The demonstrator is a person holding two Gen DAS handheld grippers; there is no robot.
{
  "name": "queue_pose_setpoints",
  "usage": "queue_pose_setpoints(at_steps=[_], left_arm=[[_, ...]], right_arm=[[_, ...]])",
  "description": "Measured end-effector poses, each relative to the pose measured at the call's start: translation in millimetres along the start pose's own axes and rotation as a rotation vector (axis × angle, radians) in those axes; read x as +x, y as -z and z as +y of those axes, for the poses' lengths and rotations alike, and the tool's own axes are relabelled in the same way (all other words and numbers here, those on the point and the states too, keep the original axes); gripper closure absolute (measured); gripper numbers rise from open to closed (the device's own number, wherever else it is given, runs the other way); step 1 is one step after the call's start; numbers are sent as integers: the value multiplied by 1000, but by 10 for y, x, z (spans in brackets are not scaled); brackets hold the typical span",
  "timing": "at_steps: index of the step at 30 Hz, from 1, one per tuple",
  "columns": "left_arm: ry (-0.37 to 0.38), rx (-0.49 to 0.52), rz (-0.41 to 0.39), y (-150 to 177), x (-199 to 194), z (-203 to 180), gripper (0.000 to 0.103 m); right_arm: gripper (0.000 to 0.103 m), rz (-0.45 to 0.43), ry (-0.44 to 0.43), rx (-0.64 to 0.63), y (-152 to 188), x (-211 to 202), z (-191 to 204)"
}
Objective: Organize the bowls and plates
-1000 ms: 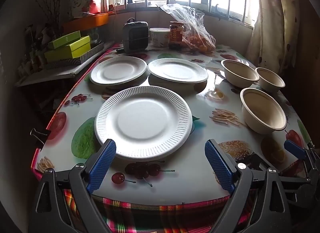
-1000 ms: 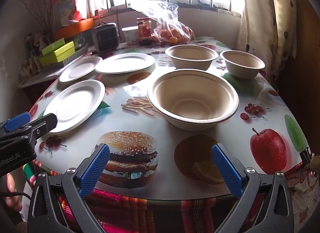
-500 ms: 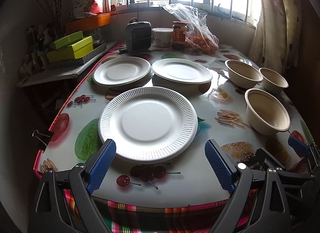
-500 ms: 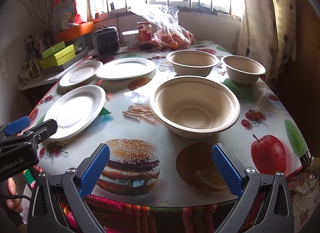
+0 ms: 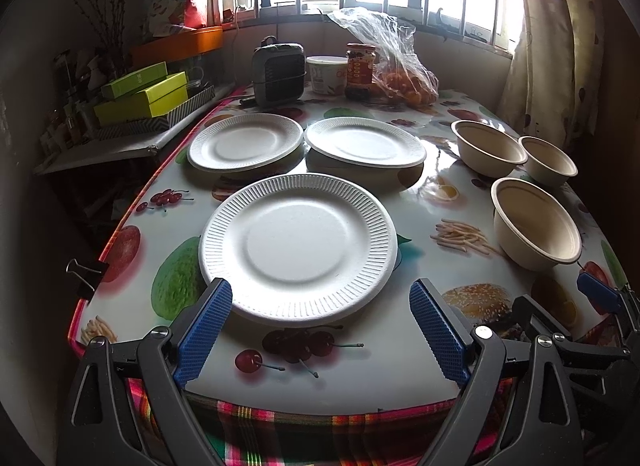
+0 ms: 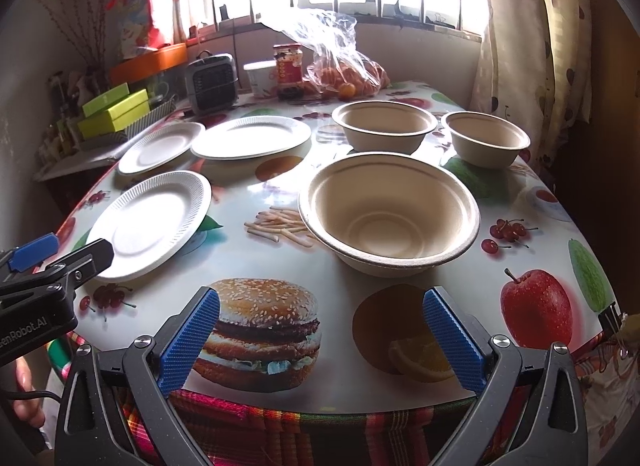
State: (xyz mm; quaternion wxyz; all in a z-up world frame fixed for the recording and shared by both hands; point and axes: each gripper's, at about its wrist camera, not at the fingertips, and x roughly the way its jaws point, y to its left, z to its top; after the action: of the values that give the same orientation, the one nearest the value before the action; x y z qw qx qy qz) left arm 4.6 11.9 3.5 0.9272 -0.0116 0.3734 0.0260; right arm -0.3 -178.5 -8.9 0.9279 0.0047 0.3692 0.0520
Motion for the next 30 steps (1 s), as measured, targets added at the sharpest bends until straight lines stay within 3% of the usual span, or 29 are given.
queue_pose_setpoints(at_steps=[30], left_arm=[[-2, -4, 4, 17, -3, 29, 12]], right_arm=[[0, -1, 10, 1, 7, 7, -1]])
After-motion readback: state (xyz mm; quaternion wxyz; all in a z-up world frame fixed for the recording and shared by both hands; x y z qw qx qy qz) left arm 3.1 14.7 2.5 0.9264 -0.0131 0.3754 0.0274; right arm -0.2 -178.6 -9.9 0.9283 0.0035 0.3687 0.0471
